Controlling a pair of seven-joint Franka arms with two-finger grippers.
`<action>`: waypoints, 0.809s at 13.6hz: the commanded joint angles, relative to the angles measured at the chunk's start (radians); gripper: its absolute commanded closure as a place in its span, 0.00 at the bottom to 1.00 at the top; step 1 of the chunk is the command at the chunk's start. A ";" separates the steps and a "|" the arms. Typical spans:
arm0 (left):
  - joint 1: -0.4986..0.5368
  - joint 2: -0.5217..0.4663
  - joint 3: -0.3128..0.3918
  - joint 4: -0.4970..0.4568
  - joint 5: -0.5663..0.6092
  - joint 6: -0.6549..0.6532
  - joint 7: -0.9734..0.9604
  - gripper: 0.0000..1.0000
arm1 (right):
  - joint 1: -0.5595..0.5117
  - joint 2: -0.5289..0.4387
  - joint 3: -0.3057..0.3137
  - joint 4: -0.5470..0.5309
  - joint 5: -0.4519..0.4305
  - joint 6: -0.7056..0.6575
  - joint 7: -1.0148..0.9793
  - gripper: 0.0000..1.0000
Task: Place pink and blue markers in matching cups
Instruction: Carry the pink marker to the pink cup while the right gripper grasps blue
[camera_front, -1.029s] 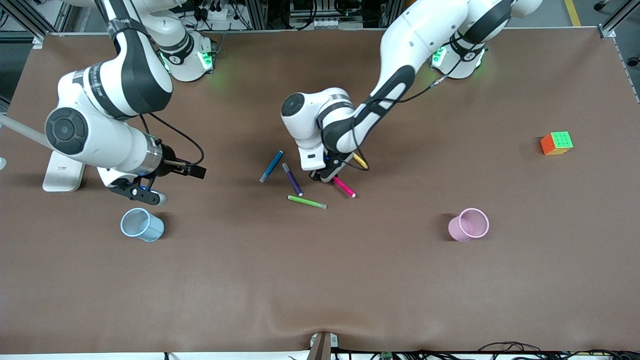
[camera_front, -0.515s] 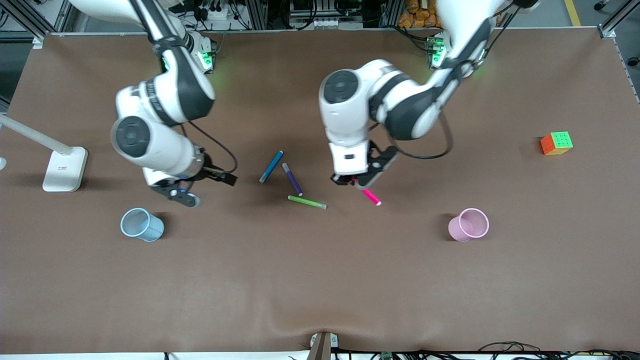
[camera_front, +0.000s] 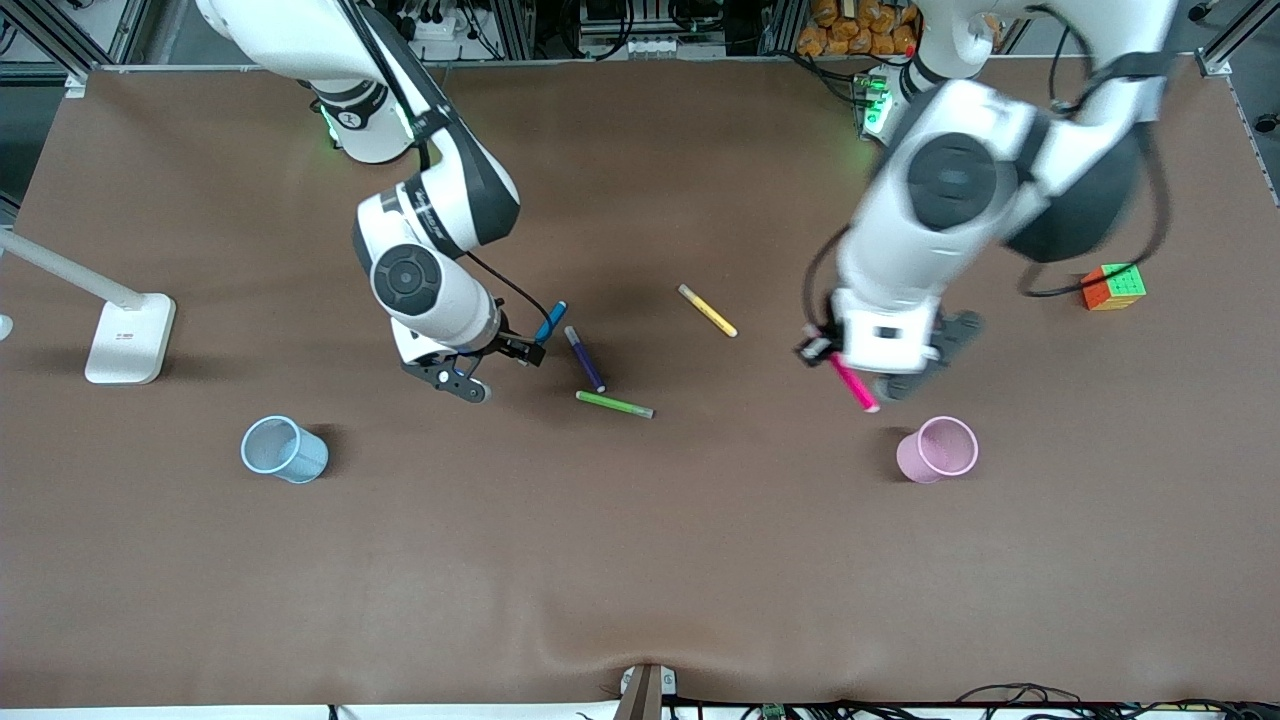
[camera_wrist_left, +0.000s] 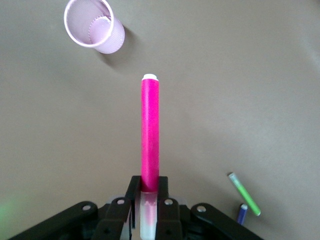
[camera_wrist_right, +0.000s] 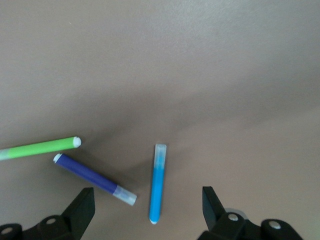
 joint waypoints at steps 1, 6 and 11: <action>0.112 -0.035 -0.012 -0.027 -0.102 -0.039 0.160 1.00 | 0.019 0.006 -0.009 -0.070 0.005 0.095 0.034 0.34; 0.249 -0.012 -0.009 -0.028 -0.183 -0.059 0.317 1.00 | 0.049 0.079 -0.009 -0.070 0.005 0.148 0.119 0.35; 0.369 0.063 -0.003 -0.027 -0.318 -0.059 0.350 1.00 | 0.069 0.106 -0.009 -0.102 0.005 0.199 0.142 0.45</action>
